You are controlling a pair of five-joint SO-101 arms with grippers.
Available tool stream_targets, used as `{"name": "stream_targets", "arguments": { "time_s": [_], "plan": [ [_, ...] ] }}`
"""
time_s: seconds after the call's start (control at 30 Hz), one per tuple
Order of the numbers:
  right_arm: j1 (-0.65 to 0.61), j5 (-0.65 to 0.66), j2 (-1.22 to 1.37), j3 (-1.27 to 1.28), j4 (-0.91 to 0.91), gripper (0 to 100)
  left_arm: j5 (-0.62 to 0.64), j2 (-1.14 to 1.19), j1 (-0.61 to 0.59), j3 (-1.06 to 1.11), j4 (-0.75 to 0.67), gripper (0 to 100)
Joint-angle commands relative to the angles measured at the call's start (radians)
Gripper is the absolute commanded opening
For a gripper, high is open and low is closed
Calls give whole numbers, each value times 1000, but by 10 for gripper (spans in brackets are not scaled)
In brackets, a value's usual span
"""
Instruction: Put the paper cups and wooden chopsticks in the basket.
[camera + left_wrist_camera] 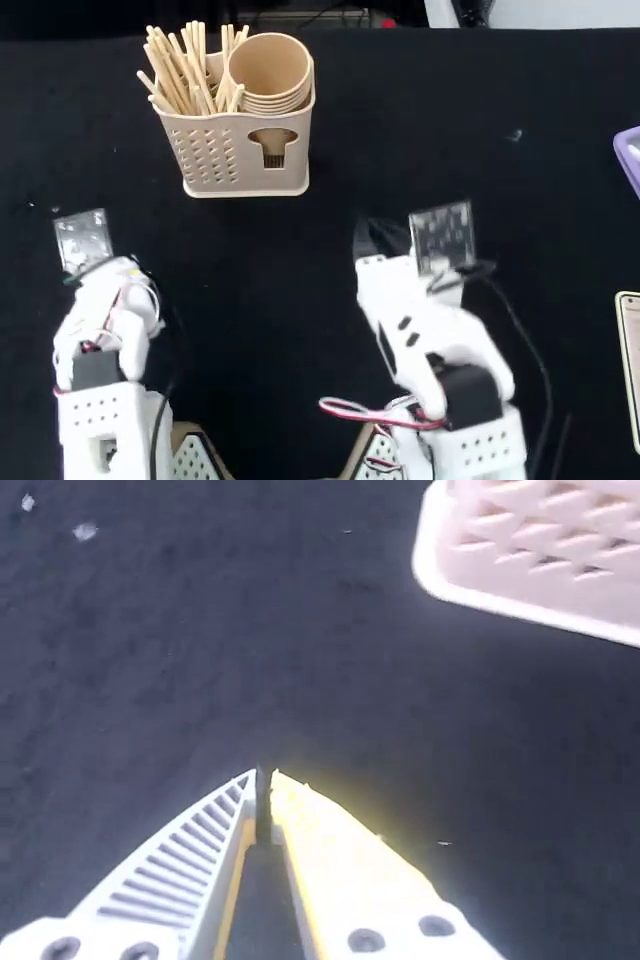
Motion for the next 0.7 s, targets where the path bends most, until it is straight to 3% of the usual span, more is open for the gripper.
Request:
{"name": "stream_targets", "arguments": {
  "time_s": [0.0, 0.13, 0.4, 0.57, 0.67],
  "plan": [
    [5, -8, -143, 137, -23, 11, -14, -210, 59, 19, 95, 30],
    [6, -8, -288, 300, -78, 11, -23, -333, 157, 88, 130, 30],
    [-18, 0, -274, 415, -183, 11, -25, -315, 320, 202, -21, 30],
    [-12, 0, -266, 415, -150, 11, -25, -319, 354, 197, -15, 30],
    [-9, 0, -274, 415, 18, 11, -21, -318, 323, 197, 106, 30]
  ]
}}
